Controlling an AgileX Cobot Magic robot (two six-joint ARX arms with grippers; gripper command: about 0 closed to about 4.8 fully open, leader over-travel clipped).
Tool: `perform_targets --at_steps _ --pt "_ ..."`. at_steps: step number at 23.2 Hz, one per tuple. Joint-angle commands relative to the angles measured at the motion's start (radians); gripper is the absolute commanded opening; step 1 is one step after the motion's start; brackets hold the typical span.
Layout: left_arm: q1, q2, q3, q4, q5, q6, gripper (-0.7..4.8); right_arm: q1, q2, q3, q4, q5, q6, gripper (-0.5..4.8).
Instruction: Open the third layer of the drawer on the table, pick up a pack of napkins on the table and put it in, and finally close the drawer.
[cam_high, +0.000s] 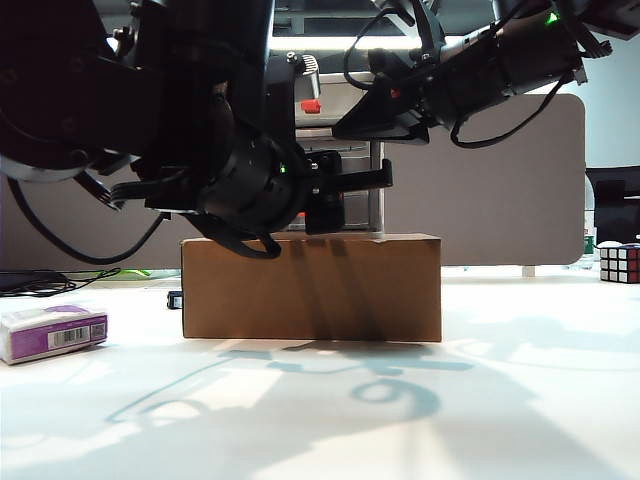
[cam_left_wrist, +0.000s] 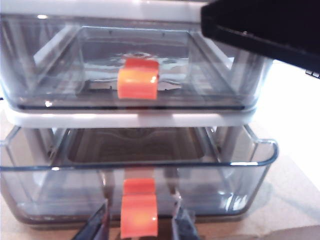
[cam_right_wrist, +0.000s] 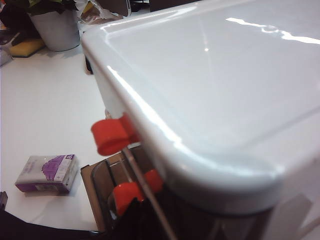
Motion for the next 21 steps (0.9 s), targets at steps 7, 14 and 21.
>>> perform_targets --at_steps 7,14,21 --pt "0.024 0.011 0.008 0.006 0.024 0.0 1.51 0.001 -0.003 0.005 0.01 -0.002 0.004 -0.06" --pt "0.024 0.011 0.008 0.007 0.035 0.0 1.5 0.001 -0.003 0.005 0.01 -0.002 0.003 -0.06" --pt "0.025 0.011 0.009 0.029 0.042 0.001 1.47 0.001 -0.003 0.005 0.01 -0.002 0.004 -0.06"
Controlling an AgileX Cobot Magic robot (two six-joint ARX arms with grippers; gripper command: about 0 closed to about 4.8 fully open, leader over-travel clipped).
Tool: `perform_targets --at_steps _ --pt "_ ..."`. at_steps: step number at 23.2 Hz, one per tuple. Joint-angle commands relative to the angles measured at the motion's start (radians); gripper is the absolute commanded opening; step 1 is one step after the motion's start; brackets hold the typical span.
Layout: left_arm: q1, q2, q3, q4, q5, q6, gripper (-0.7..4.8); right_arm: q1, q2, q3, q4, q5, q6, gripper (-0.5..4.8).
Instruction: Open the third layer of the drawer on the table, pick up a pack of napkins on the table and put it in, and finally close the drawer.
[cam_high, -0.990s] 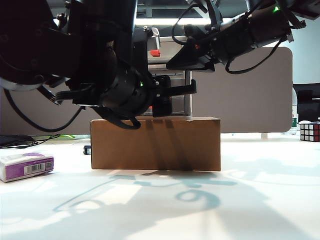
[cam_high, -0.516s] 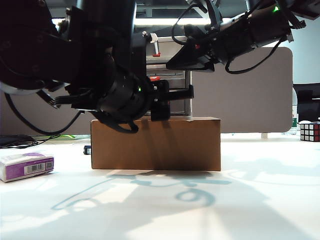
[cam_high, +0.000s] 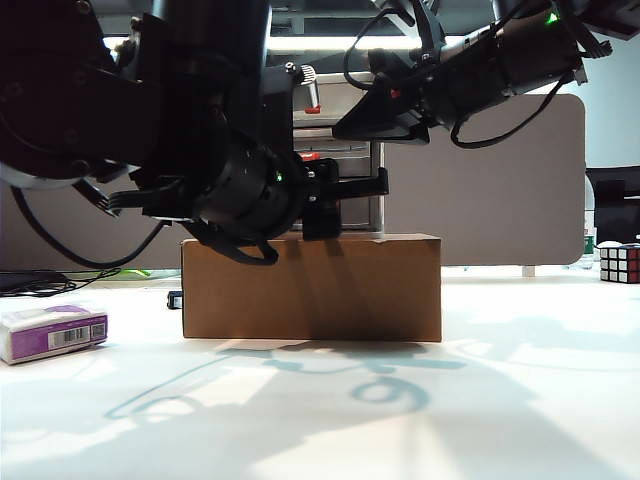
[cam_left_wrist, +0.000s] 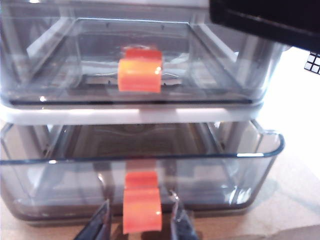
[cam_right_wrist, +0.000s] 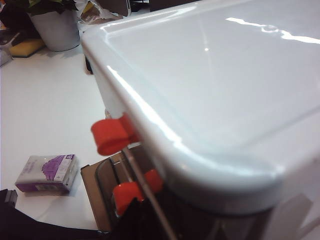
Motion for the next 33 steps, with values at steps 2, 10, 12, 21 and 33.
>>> perform_targets --at_steps 2,10,12,21,33 --pt "0.003 -0.004 0.007 0.026 0.004 0.0 1.47 0.001 -0.003 0.005 0.01 -0.002 0.003 -0.06" --pt "0.009 -0.004 0.006 0.026 0.005 0.0 0.57 0.001 -0.002 0.005 0.01 -0.002 0.003 -0.06" --pt "0.009 -0.004 0.006 0.026 0.005 0.0 0.44 0.001 -0.002 0.005 0.01 -0.002 0.003 -0.06" --pt "-0.055 -0.005 0.003 -0.029 -0.023 -0.003 -0.06 0.001 0.018 0.005 0.026 0.006 0.003 -0.06" --pt "-0.25 -0.087 -0.13 -0.063 -0.207 -0.094 -0.06 0.001 0.021 0.005 0.041 0.045 0.004 -0.06"
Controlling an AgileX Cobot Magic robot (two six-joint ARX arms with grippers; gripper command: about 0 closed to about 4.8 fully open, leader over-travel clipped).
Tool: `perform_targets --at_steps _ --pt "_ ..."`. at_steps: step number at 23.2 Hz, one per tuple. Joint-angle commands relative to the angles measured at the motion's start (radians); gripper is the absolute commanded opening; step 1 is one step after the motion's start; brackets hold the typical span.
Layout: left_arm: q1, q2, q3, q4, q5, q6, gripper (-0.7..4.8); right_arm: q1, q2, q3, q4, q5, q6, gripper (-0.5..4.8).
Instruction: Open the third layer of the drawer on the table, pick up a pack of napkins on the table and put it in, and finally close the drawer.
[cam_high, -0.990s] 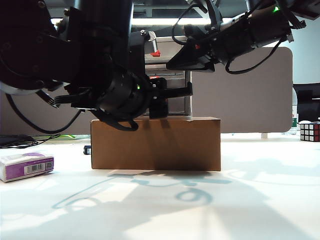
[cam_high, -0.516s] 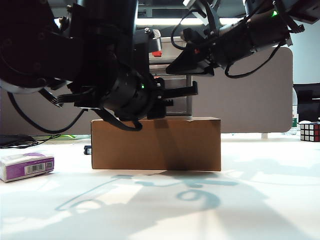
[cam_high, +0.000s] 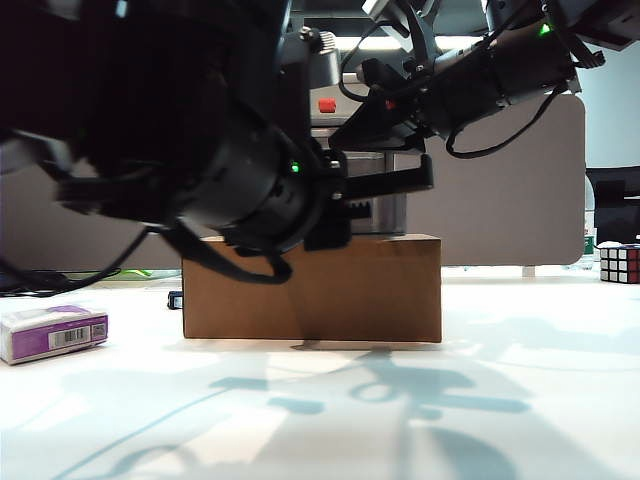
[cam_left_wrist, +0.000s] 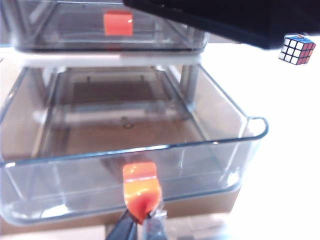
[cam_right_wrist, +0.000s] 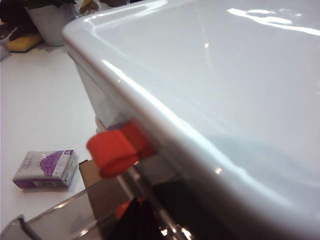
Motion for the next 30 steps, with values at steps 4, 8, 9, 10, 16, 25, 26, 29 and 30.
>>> perform_targets --at_steps 4,8,9,10,16,25,26,29,30 --pt "-0.063 -0.056 -0.034 -0.083 -0.037 -0.011 -0.06 0.0 -0.002 0.006 0.031 0.026 0.004 -0.06" --pt "-0.085 -0.079 -0.043 -0.149 -0.037 -0.034 0.3 0.0 -0.002 0.006 0.029 0.025 0.004 -0.06" --pt "-0.095 -0.101 -0.043 -0.217 -0.033 -0.056 1.08 0.0 -0.002 0.006 0.031 0.024 0.004 -0.06" --pt "-0.105 -0.126 -0.043 -0.275 -0.038 -0.059 1.33 0.0 -0.003 0.006 0.03 0.024 0.004 -0.06" --pt "-0.167 -0.456 -0.043 -0.818 -0.143 -0.153 1.53 -0.001 -0.003 0.005 -0.005 -0.009 0.019 -0.06" --pt "0.426 -0.764 -0.042 -1.152 0.439 -0.024 1.51 0.0 -0.005 0.006 -0.049 -0.085 0.045 -0.06" --pt "0.481 -0.764 -0.042 -1.148 0.497 0.01 1.52 0.0 -0.006 0.006 -0.049 -0.086 0.046 -0.06" --pt "0.748 -0.762 -0.042 -1.153 0.806 0.206 1.51 0.0 -0.012 0.006 -0.052 -0.086 0.051 -0.06" --pt "0.813 -0.76 -0.042 -1.152 0.838 0.282 1.52 0.0 -0.015 0.006 -0.052 -0.087 0.053 -0.06"
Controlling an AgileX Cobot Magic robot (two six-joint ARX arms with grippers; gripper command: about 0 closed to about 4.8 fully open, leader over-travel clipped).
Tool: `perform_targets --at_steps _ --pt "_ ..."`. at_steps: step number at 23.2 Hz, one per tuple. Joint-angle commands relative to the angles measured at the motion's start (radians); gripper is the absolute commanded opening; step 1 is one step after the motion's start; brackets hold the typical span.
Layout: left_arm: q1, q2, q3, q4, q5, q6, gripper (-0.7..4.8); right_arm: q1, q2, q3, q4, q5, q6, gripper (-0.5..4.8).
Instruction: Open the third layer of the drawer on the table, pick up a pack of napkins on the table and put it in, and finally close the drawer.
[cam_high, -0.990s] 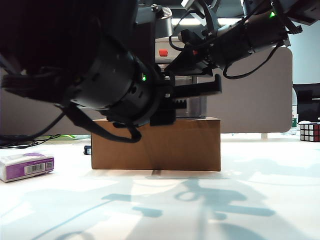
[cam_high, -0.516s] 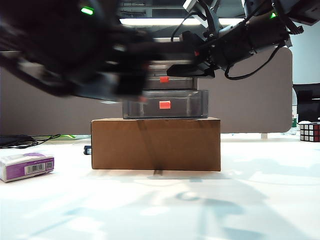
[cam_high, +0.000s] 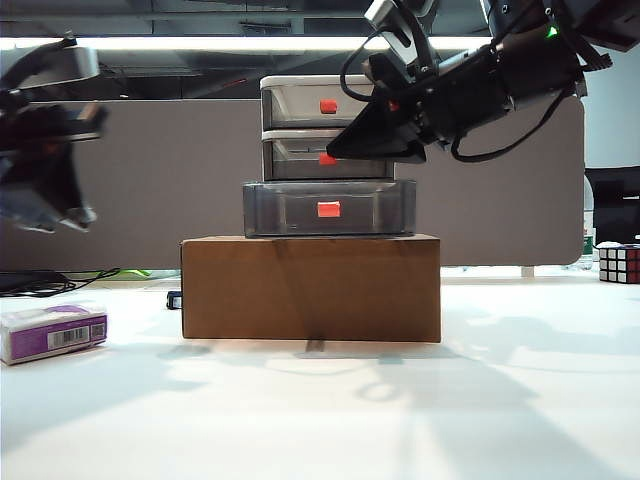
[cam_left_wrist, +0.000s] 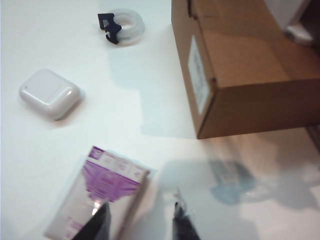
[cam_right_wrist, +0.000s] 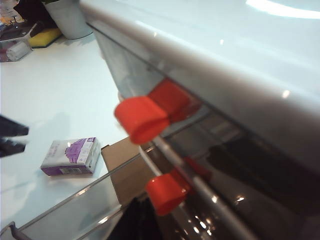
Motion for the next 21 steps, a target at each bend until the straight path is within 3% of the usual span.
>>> perform_targets --at_steps 1,2,4,5,6,8,9,11,13,16,21 --pt "0.135 0.002 0.002 0.012 0.131 0.211 1.53 0.001 -0.013 0.005 0.01 -0.009 0.008 -0.06" --pt "0.153 0.002 0.002 0.014 0.13 0.225 1.53 0.001 -0.014 0.005 0.01 -0.009 0.011 -0.06" --pt "0.178 0.001 0.002 0.008 0.13 0.138 1.53 0.001 -0.014 0.005 0.01 -0.009 0.029 -0.06" --pt "0.177 0.004 0.0 0.0 0.132 0.151 1.53 0.001 -0.014 0.005 0.01 -0.01 0.034 -0.06" --pt "0.177 0.006 -0.001 -0.001 0.15 0.191 1.53 0.001 -0.015 0.005 0.01 -0.015 0.038 -0.06" --pt "0.179 0.016 -0.001 -0.018 0.212 0.391 1.7 0.001 -0.016 0.005 0.01 -0.032 0.053 -0.06" --pt "0.193 0.026 -0.001 -0.021 0.298 0.494 3.03 0.001 -0.019 0.005 0.005 -0.031 0.055 -0.06" --pt "0.23 0.056 -0.001 -0.022 0.386 0.553 4.06 0.001 -0.028 0.005 -0.003 -0.032 0.055 -0.06" --pt "0.273 0.087 -0.001 -0.02 0.395 0.557 4.06 0.001 -0.035 0.005 -0.01 -0.035 0.055 -0.06" --pt "0.362 0.133 -0.001 0.017 0.517 0.568 4.06 0.001 -0.046 0.005 -0.029 -0.037 0.054 -0.06" --pt "0.434 0.201 0.0 0.047 0.631 0.567 4.05 0.001 -0.046 0.005 -0.035 -0.053 0.052 -0.06"
